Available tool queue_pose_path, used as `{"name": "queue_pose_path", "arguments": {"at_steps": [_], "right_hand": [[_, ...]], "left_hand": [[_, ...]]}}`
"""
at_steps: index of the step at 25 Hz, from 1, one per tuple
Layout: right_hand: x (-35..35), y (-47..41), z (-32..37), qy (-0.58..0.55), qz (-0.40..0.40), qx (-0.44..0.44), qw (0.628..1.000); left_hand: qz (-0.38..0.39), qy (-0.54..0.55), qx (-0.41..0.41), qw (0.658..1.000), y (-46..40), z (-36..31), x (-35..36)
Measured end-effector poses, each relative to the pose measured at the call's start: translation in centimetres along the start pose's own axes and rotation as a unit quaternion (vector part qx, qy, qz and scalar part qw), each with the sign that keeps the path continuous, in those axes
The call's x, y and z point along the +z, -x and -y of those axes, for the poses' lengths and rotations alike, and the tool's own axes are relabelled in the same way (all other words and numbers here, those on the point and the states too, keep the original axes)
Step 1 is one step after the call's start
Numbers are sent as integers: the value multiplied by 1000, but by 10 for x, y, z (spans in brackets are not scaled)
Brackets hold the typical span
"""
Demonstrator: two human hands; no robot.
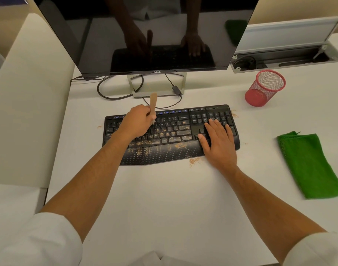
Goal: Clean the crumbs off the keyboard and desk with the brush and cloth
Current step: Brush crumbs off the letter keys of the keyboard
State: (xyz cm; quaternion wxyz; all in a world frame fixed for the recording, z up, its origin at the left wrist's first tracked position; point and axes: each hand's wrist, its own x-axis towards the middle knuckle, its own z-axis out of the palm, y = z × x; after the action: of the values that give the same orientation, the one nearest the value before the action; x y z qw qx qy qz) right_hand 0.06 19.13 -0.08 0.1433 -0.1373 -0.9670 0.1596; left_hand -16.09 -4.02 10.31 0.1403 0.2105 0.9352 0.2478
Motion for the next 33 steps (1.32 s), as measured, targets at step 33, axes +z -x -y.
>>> {"name": "queue_pose_path", "arguments": {"at_steps": [33], "right_hand": [[1,0,-1,0,-8,-5,1000]], "left_hand": [[-32,59,-54,996,-3,-20,4]]}}
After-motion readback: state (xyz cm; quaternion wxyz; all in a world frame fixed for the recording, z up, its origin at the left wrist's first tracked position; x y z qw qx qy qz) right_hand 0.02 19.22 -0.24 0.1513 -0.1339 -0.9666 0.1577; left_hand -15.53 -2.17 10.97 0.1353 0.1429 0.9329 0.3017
